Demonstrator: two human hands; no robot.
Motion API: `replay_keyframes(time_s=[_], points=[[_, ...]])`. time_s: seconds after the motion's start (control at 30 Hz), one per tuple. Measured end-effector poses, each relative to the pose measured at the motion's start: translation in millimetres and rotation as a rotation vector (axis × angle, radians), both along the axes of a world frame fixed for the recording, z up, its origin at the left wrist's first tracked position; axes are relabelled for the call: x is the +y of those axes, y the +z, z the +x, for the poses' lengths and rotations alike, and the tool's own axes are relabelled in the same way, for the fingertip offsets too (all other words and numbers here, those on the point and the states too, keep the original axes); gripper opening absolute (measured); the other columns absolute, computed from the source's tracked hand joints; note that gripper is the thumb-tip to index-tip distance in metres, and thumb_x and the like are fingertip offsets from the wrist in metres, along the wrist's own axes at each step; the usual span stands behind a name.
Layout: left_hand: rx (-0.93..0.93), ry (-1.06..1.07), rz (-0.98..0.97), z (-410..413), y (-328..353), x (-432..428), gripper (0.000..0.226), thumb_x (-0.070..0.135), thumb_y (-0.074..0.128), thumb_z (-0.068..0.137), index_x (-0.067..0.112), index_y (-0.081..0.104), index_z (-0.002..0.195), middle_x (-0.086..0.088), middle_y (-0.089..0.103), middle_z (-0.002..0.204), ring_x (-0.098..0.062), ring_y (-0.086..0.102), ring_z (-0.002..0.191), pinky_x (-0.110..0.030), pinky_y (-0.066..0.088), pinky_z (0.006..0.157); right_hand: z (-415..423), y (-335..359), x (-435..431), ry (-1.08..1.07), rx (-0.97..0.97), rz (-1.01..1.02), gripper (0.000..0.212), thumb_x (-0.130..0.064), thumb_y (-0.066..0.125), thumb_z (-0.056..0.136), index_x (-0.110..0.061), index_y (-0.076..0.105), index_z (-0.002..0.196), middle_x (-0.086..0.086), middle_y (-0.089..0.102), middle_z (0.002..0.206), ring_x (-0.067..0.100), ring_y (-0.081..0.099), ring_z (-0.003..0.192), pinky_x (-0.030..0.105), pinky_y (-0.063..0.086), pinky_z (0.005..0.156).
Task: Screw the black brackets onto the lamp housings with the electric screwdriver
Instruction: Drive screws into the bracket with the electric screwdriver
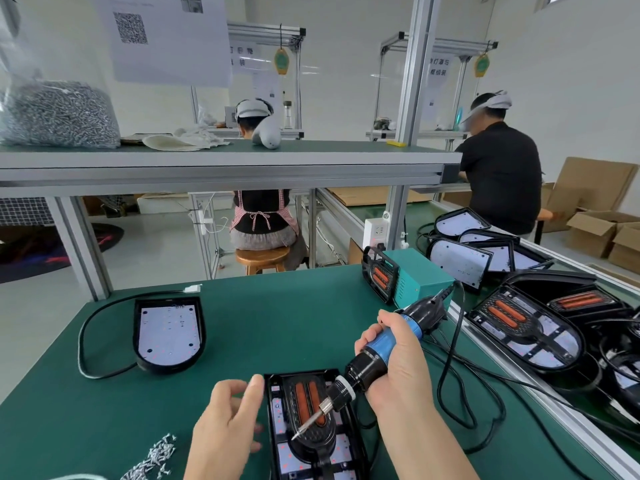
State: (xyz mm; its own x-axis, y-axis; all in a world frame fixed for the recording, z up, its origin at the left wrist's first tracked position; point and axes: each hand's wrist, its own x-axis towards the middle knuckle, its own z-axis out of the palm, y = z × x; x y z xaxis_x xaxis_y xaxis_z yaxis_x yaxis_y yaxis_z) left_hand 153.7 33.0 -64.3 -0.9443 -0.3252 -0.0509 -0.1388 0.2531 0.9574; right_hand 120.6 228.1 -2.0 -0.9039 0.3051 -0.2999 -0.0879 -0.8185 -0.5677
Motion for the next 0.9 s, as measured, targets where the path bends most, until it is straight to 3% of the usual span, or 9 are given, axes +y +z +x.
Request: replay_keyframes(time_s=[0.1, 0.27, 0.4, 0.47, 0.57, 0.7, 0.9], points=[[-0.154, -0.102, 0.011, -3, -1, 1, 0.041, 0.054, 0.069, 0.084, 0.019, 0.06, 0.104, -0.009, 0.067, 0.088, -0.02, 0.068, 0.072, -0.029, 0.053, 0.052, 1, 3, -1, -0.002, 0.026, 0.01, 0.02, -0.005, 0.065, 0.091, -0.013, 0.05, 0.08, 0.002, 0.052, 0.055, 0.013, 0.049, 0.041, 0.023, 0.046, 0.042], [-0.24, -0.229, -0.154, -5, -6, 2, 0.065, 0.067, 0.075, 0.072, 0.017, 0.054, 0.106, 0.001, 0.063, 0.113, -0.017, 0.059, 0.104, -0.032, 0.044, 0.086, 0, 8, 0, -0.004, 0.059, 0.063, 0.017, -0.005, 0.068, 0.089, -0.012, 0.052, 0.09, 0.003, 0.053, 0.06, 0.013, 0.051, 0.045, 0.025, 0.046, 0.043], [-0.242, -0.27, -0.123, -4, 2, 5, 0.072, 0.067, 0.074, 0.049, 0.017, 0.066, 0.1, 0.002, 0.072, 0.098, -0.014, 0.067, 0.093, -0.033, 0.05, 0.087, -2, 14, 2, 0.012, 0.104, 0.125, 0.017, -0.005, 0.068, 0.089, -0.011, 0.052, 0.088, 0.003, 0.053, 0.061, 0.014, 0.05, 0.045, 0.026, 0.046, 0.043], [-0.234, -0.267, -0.131, -5, 2, 7, 0.077, 0.066, 0.077, 0.051, 0.014, 0.064, 0.106, 0.001, 0.069, 0.103, -0.017, 0.064, 0.098, -0.032, 0.046, 0.086, -3, 16, 1, 0.028, 0.119, 0.158, 0.017, -0.005, 0.069, 0.089, -0.011, 0.052, 0.086, 0.004, 0.054, 0.061, 0.014, 0.05, 0.046, 0.026, 0.046, 0.043], [-0.209, -0.257, -0.128, -7, -1, 8, 0.061, 0.049, 0.088, 0.067, 0.017, 0.061, 0.111, 0.006, 0.065, 0.104, -0.014, 0.061, 0.098, -0.029, 0.041, 0.084, -3, 20, -3, 0.045, 0.138, 0.196, 0.017, -0.005, 0.069, 0.088, -0.011, 0.053, 0.087, 0.005, 0.054, 0.062, 0.014, 0.049, 0.046, 0.026, 0.046, 0.044], [-0.2, -0.28, -0.096, -11, -6, 8, 0.048, 0.04, 0.088, 0.069, 0.022, 0.064, 0.106, 0.011, 0.069, 0.098, -0.005, 0.063, 0.091, -0.025, 0.044, 0.075, -2, 23, -9, 0.058, 0.156, 0.221, 0.017, -0.004, 0.068, 0.088, -0.011, 0.052, 0.088, 0.005, 0.054, 0.063, 0.015, 0.049, 0.046, 0.026, 0.046, 0.045], [-0.191, -0.269, -0.105, -16, -14, 9, 0.055, 0.042, 0.091, 0.065, 0.021, 0.067, 0.111, 0.004, 0.072, 0.105, -0.015, 0.066, 0.099, -0.035, 0.049, 0.096, 1, 25, -11, 0.073, 0.172, 0.23, 0.017, -0.004, 0.068, 0.087, -0.012, 0.053, 0.088, 0.006, 0.053, 0.063, 0.016, 0.048, 0.047, 0.026, 0.045, 0.047]])
